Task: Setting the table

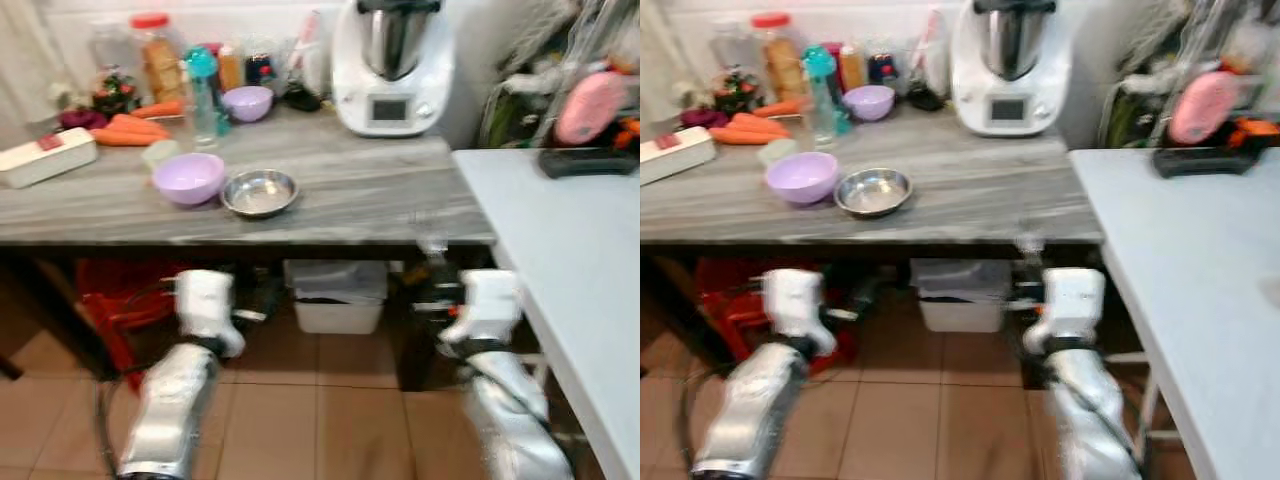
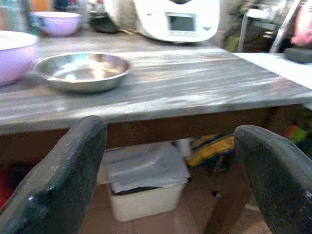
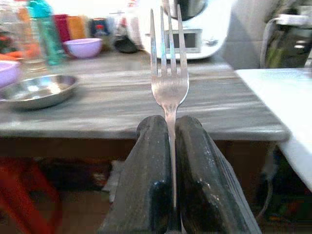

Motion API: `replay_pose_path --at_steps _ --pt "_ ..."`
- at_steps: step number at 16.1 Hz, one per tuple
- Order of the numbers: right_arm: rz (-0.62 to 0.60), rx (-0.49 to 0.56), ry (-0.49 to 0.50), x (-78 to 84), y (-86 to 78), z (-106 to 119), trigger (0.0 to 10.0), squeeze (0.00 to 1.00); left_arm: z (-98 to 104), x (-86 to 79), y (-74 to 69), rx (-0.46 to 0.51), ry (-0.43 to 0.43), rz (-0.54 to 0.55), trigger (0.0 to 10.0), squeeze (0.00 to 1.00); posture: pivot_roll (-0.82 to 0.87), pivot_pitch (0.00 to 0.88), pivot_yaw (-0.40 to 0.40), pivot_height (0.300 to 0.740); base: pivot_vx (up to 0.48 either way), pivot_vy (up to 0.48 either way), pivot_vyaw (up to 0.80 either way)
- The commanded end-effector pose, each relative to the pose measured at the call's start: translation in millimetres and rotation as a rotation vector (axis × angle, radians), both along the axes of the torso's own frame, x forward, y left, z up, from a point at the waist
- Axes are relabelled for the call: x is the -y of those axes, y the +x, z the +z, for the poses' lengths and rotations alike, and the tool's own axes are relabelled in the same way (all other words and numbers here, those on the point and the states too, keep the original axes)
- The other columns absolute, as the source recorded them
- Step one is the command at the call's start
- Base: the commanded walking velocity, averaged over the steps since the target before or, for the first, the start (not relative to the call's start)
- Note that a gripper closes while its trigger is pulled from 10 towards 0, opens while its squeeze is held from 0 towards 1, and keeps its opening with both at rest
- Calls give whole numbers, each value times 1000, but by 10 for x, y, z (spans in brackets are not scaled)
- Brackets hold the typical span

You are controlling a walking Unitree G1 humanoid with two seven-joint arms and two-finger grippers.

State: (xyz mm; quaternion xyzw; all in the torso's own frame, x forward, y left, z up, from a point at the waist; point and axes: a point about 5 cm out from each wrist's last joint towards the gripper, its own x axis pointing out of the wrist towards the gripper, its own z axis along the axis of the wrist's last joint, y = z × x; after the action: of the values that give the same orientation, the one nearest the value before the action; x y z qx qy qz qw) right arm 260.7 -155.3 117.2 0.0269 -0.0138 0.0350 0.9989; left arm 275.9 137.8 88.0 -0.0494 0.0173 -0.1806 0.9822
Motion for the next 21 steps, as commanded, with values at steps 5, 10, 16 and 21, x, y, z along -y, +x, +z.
replay_pose_path --at_steps 5,10,16,21 --pt "33 19 13 -100 45 44 10000 0 20 -145 11 3 19 39 10000 0 9 0 18 740 347 0 0" --pt "25 19 22 -95 43 41 10000 0 21 -124 10 1 16 34 10000 0 10 0 17 740 346 0 0" --pt "23 18 23 -89 31 31 10000 0 27 -113 29 1 19 28 10000 0 3 0 26 740 346 0 0" --pt "28 21 22 -102 40 35 10000 0 20 -110 22 0 17 32 10000 0 4 0 23 740 451 0 0"
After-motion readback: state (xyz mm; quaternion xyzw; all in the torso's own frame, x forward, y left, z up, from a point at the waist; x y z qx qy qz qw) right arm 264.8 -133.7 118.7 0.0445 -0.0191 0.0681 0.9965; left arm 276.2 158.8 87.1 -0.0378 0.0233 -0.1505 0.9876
